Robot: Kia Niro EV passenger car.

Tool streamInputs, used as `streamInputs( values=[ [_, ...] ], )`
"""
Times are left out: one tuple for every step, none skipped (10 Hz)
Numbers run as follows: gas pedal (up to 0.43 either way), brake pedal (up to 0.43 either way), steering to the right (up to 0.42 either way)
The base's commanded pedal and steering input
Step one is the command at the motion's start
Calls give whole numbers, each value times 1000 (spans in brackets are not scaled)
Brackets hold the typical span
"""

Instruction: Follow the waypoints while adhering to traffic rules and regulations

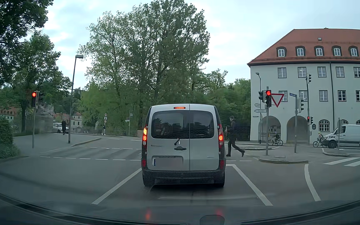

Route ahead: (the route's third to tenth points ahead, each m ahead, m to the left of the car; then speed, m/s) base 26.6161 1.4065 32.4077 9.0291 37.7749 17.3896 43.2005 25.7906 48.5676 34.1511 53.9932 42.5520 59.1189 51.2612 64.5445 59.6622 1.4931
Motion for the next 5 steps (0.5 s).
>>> streamInputs(
  values=[
    [0, 104, -4],
    [0, 104, -4],
    [0, 98, -4],
    [0, 104, -4],
    [0, 104, -4]
  ],
)
